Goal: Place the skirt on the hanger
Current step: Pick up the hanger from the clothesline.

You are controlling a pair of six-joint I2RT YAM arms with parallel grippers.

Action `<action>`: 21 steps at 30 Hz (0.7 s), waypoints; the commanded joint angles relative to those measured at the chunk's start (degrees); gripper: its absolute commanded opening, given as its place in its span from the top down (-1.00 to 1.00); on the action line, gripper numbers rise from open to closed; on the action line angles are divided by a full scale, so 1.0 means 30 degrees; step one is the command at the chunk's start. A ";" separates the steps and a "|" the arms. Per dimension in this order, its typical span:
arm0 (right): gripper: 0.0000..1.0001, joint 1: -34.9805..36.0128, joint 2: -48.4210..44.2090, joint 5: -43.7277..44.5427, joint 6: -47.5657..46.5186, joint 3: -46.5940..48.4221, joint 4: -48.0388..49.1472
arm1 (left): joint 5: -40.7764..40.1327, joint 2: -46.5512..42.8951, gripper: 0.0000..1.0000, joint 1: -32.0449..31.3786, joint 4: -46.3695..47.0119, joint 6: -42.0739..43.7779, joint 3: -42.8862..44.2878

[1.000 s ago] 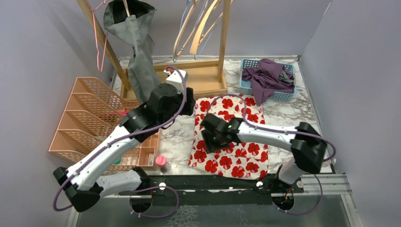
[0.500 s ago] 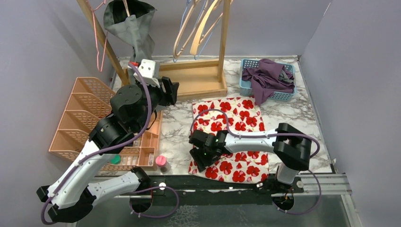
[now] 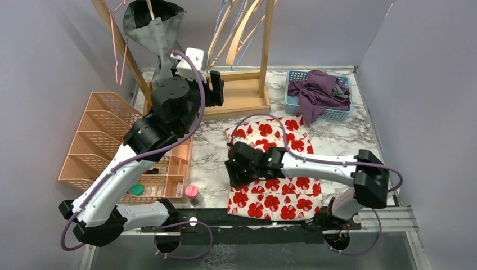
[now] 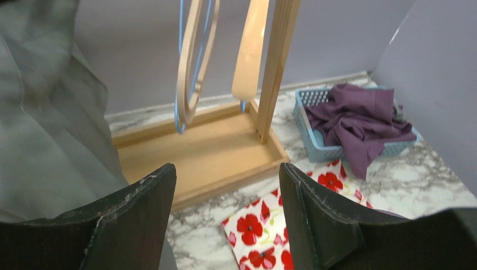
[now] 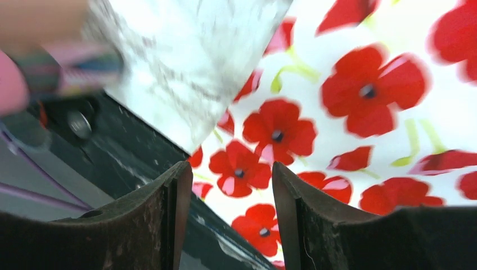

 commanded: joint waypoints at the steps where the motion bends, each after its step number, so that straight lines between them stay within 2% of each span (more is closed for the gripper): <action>1: -0.16 -0.1748 -0.2045 0.2997 0.0916 0.0400 0.1243 | -0.1232 0.1729 -0.40 0.0261 0.0249 0.1007 0.3416; 5: -0.16 -0.3229 -0.3229 0.2364 0.0725 -0.0576 0.2122 | -0.0067 0.4105 -0.39 0.1589 -0.0604 0.1442 0.6858; 10: -0.15 -0.3521 -0.3740 0.2351 0.0903 -0.1519 0.2049 | 0.4450 0.6460 -0.42 0.5224 -0.1277 0.0876 1.0144; 15: -0.14 -0.3568 -0.3928 0.2041 0.1441 -0.2371 0.2222 | 0.7986 0.8270 -0.35 0.6286 -0.1544 0.1309 1.2566; 21: -0.14 -0.3574 -0.3879 0.2011 0.1634 -0.2579 0.2226 | 0.9213 0.9976 -0.40 0.7399 -0.2292 0.1203 1.3718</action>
